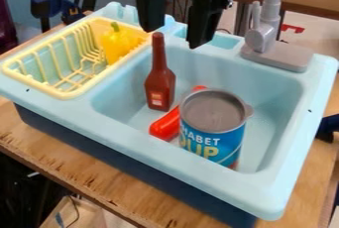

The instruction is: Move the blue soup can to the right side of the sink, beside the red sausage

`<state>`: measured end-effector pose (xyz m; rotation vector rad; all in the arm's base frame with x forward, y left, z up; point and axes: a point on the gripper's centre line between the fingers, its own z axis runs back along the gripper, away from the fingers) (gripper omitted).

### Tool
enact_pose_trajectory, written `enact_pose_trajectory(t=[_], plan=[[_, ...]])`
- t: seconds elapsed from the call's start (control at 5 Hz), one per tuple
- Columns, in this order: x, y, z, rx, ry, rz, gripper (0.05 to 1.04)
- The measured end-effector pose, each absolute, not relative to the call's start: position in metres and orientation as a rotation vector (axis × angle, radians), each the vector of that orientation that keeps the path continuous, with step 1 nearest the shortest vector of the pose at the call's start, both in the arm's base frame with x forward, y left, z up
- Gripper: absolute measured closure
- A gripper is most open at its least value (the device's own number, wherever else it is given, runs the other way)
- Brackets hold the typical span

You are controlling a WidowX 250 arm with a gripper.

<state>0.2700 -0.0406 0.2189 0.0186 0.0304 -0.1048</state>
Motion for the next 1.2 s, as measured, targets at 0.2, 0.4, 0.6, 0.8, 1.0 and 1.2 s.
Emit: enact_pose_trajectory(t=[0.2, 0.4, 0.6, 0.8, 1.0, 1.2], plan=[[0.27, -0.041, 0.212, 0.021, 0.056, -0.106, 0.083], [0.265, -0.04, 0.204, 0.028, 0.088, -0.107, 0.083], [0.243, -0.051, 0.2, 0.037, 0.094, -0.15, 0.083], [0.218, -0.062, 0.19, 0.02, 0.132, -0.173, 0.083], [0.206, -0.078, 0.176, -0.004, 0.196, -0.203, 0.083], [0.206, -0.092, 0.149, -0.007, 0.277, -0.202, 0.083]])
